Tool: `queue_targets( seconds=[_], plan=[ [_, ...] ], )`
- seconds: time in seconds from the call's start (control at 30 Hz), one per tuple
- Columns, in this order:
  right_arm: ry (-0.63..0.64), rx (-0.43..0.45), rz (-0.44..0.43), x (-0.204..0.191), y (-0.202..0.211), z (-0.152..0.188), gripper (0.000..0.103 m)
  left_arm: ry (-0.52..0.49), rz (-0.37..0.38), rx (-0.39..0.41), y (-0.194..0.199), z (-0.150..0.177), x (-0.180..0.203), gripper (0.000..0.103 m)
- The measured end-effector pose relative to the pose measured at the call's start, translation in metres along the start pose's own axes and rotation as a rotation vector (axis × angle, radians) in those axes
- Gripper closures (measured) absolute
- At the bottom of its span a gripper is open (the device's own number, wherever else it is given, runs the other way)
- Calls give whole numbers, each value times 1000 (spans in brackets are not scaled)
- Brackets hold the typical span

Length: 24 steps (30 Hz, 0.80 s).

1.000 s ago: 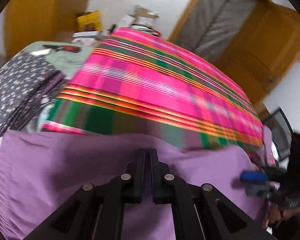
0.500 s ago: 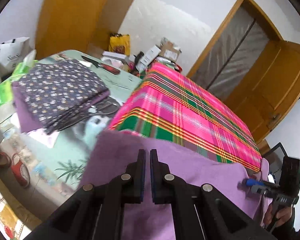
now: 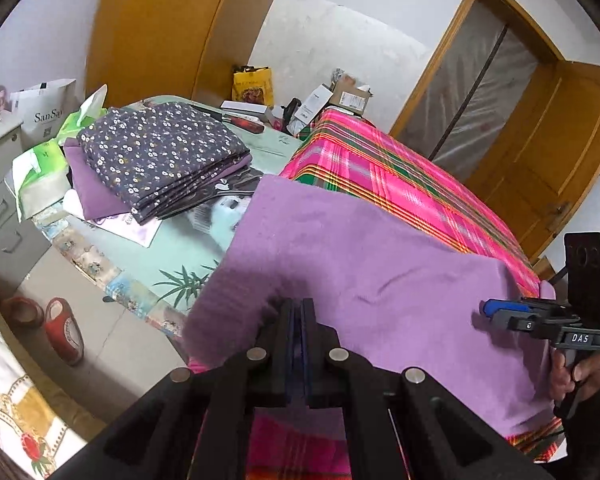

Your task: Fold clothes

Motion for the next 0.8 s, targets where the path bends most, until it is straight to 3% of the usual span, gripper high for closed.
queue_targets(
  seconds=[0.23, 0.4, 0.5, 0.8],
  plan=[
    [14, 2, 6, -7, -5, -14, 74, -40, 0, -8, -13, -23, 24, 100],
    [9, -19, 25, -7, -17, -19, 74, -75, -73, -85, -38, -43, 35, 100],
    [-14, -18, 21, -2, -15, -14, 74, -102, -54, -139, -56, -49, 45, 100],
    [-93, 56, 103, 28, 2, -22, 74, 2, -41, -158, -84, -66, 24, 102]
  ],
)
Point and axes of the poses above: each gripper's, at about its wrist camera, not at the fingertips, and y roughly against the way its jaws point, x to its right, z to its underside, the point moved 9 cm from there along -y, roughly the way its jaws point, and after that the axes turned 1 degree about -x, right-handed, at the moved point
